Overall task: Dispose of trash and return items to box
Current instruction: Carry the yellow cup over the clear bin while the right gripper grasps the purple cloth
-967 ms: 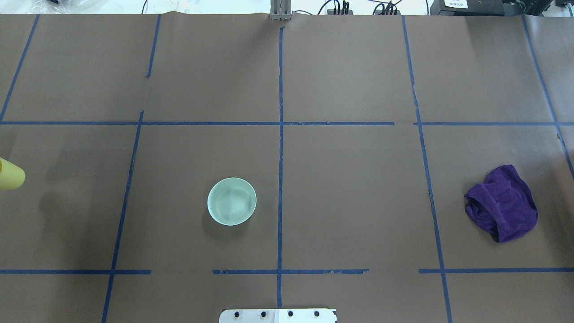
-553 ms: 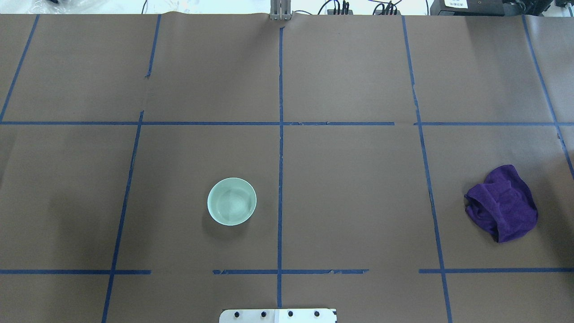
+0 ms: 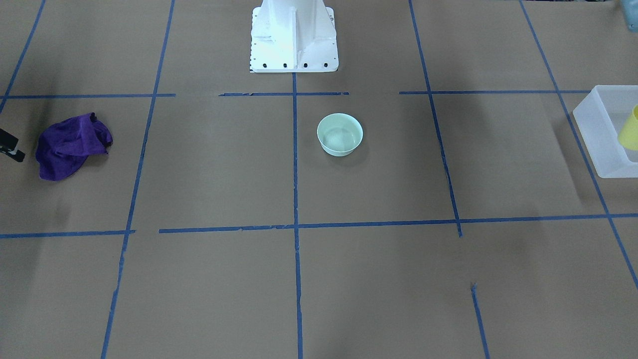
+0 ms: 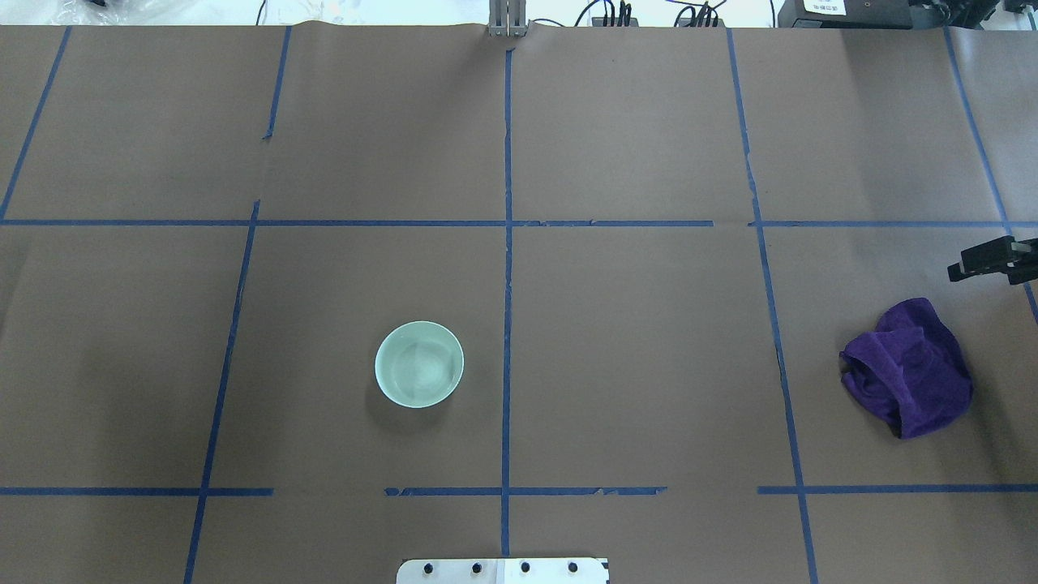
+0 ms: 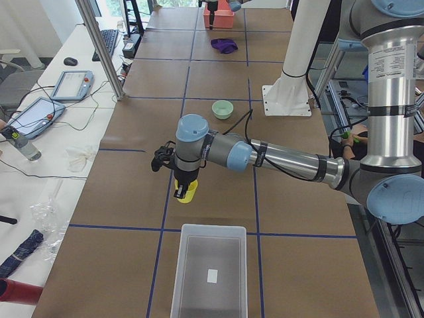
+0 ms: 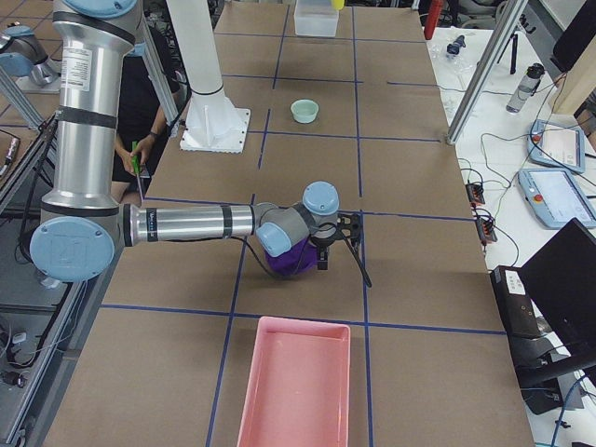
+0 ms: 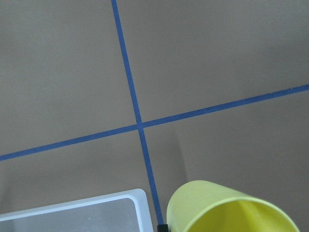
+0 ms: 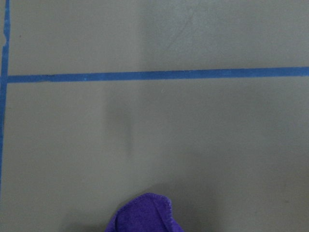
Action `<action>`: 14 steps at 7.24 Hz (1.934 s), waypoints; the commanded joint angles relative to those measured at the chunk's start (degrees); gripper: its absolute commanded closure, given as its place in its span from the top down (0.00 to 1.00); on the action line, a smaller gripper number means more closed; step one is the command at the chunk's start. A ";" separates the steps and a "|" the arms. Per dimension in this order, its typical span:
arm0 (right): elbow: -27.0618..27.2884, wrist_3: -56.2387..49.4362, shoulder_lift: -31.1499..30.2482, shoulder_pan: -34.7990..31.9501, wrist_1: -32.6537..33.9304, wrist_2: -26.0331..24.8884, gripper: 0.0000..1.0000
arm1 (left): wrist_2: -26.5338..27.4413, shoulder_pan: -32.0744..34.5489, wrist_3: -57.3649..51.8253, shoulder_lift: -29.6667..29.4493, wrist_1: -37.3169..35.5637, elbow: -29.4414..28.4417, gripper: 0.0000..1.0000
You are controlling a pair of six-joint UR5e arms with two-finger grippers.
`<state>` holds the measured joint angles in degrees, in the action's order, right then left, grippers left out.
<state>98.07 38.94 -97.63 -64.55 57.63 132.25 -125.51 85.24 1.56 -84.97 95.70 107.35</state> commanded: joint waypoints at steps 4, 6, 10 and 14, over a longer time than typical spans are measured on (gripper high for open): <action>0.37 0.26 -0.45 12.51 -1.73 -4.37 1.00 | 2.02 5.54 -9.27 -2.12 -2.36 -3.44 0.00; 0.37 0.35 -1.07 13.22 -1.73 -3.85 0.92 | 2.02 7.22 -11.48 -3.97 -2.36 -6.79 0.00; 4.30 0.35 -3.25 13.67 -1.64 -3.67 0.00 | 2.02 8.72 -11.66 -4.33 -2.19 -11.27 0.00; 16.15 2.37 -6.08 7.98 6.30 -1.39 0.00 | 1.41 8.72 -10.88 -4.33 0.17 -18.47 0.00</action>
<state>110.48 40.76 -103.79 -54.06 59.33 129.83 -123.89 93.95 -9.68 -89.26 94.66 91.37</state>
